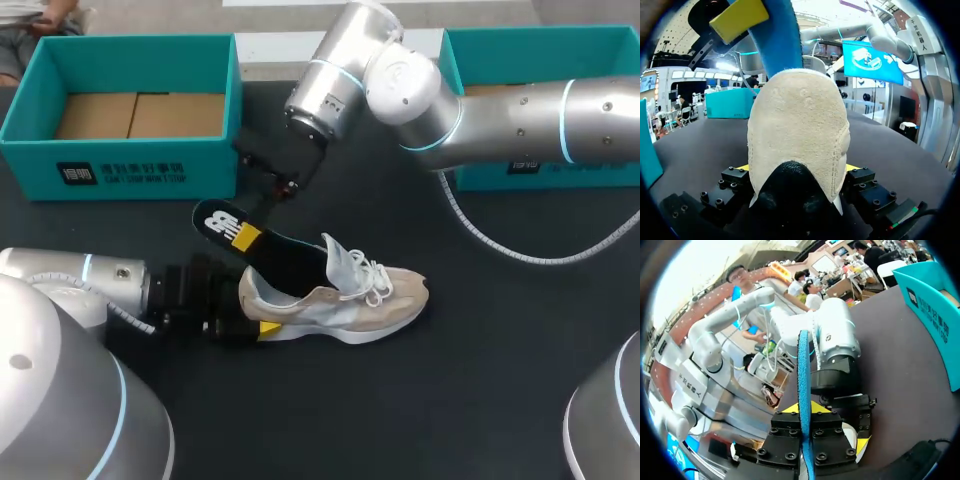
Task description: Take the shoe out of the shoebox, open the shoe tongue, remove and reinsert the insole, then place the shoe into the shoebox
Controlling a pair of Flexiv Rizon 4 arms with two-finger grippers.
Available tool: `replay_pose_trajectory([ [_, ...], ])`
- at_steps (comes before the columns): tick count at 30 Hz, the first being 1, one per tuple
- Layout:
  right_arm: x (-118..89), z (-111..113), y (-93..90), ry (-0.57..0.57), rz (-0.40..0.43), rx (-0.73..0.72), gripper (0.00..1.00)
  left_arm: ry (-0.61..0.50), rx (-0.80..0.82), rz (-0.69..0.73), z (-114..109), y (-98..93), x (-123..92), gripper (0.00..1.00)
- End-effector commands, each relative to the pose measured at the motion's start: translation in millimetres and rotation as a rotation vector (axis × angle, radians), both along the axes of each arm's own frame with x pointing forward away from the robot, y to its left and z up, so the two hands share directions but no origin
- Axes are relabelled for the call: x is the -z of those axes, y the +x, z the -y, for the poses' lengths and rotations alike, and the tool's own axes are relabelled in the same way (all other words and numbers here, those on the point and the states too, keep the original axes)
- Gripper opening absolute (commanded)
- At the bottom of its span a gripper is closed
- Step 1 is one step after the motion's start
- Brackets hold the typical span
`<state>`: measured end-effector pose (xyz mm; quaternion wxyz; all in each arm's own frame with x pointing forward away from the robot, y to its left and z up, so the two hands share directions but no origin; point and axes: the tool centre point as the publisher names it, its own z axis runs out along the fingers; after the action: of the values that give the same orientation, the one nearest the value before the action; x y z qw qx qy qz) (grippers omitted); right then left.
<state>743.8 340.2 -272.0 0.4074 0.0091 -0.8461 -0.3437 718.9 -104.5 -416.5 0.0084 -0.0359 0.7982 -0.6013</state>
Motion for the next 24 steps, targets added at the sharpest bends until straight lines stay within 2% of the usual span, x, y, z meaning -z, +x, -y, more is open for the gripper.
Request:
replay_pose_trajectory([
  [1, -26, 6, 0.9, 0.025, 0.046, 0.158, 0.00, 0.003, 0.000, 0.000, -1, -1.5, 3, 0.00],
  [4, -48, 4, 13.4, 0.055, 0.079, 0.256, 0.00, 0.003, 0.000, 0.000, -1, -1.5, 3, 0.00],
  [10, -104, -12, 41.8, 0.220, 0.118, 0.497, 0.00, 0.003, 0.000, 0.000, -1, -1.5, 3, 0.00],
  [11, -115, -14, 47.9, 0.234, 0.153, 0.596, 0.00, 0.003, 0.000, 0.000, -1, -1.5, 3, 0.00],
  [24, -115, -14, 47.9, 0.234, 0.153, 0.596, 0.00, 0.003, 0.000, 0.000, -1, -1.5, 3, 0.00],
])
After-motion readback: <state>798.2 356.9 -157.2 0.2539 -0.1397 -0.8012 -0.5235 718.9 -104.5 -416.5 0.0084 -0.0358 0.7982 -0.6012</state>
